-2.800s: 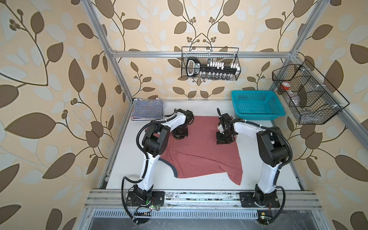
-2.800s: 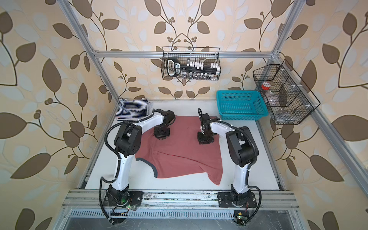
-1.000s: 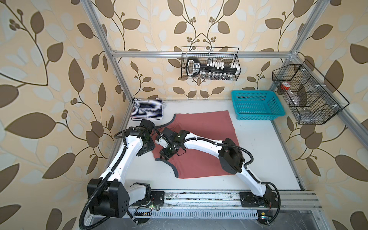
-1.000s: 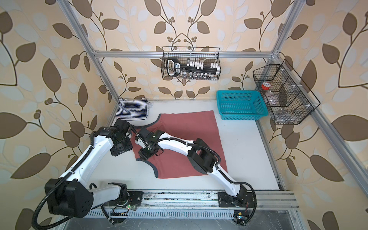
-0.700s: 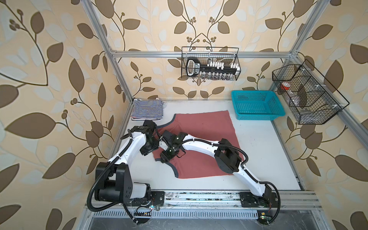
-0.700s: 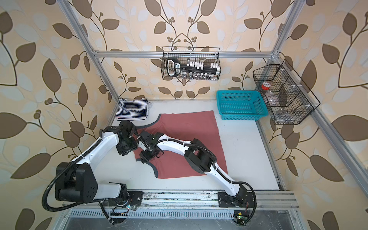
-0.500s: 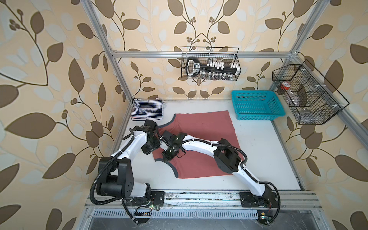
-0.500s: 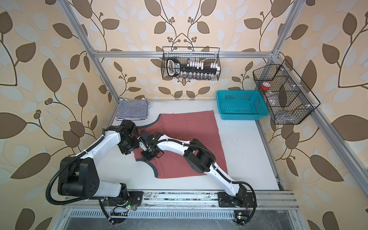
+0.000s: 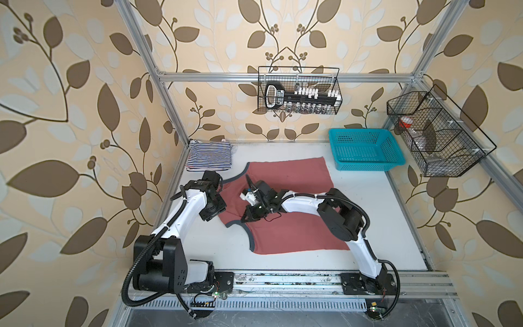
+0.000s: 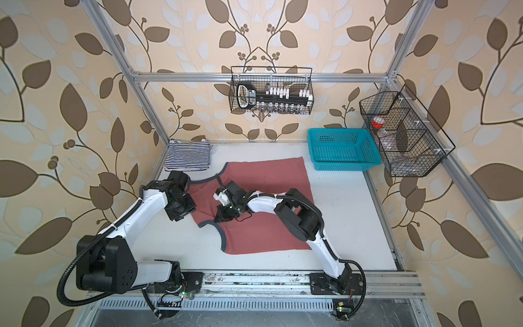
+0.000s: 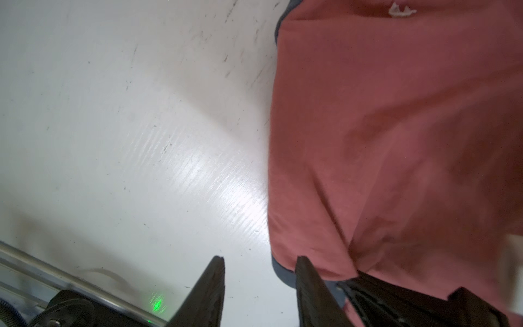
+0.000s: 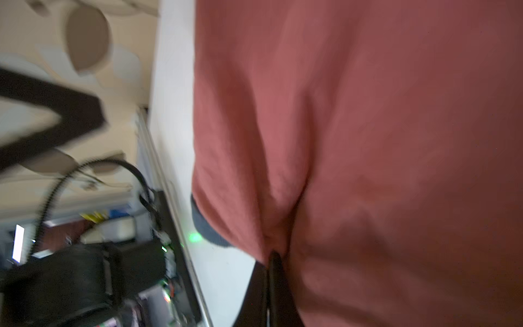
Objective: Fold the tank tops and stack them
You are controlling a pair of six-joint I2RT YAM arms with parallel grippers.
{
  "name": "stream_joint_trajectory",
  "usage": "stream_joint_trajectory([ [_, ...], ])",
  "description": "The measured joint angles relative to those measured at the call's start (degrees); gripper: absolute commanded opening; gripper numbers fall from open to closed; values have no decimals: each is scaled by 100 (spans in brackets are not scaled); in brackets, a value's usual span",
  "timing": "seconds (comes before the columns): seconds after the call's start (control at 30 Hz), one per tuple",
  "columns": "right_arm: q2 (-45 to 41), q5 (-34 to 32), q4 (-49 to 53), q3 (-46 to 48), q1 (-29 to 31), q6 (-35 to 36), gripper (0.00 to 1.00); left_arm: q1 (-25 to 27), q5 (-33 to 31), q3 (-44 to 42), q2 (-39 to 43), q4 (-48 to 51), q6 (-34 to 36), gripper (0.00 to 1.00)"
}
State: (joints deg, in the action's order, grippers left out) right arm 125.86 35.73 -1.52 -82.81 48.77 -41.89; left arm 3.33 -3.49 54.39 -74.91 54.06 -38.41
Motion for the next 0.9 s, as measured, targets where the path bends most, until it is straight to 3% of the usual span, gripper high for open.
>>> stream_joint_trajectory([
  [0.2, -55, 566, -2887, 752, -518, -1991, 0, 13, 61, -9, -15, -81, -118, 38],
  [0.4, 605, 802, -4909, 782, -581, -3501, 0, 240, 238, -39, -214, -361, -339, 38],
  [0.6, 1025, 872, -5486, 785, -645, -4131, 0, 538, 407, -39, -588, -752, -621, 45],
  [0.9, 1029, 911, -5709, 791, -769, -4277, 0, 575, 444, 114, -1377, -1228, -920, 53],
])
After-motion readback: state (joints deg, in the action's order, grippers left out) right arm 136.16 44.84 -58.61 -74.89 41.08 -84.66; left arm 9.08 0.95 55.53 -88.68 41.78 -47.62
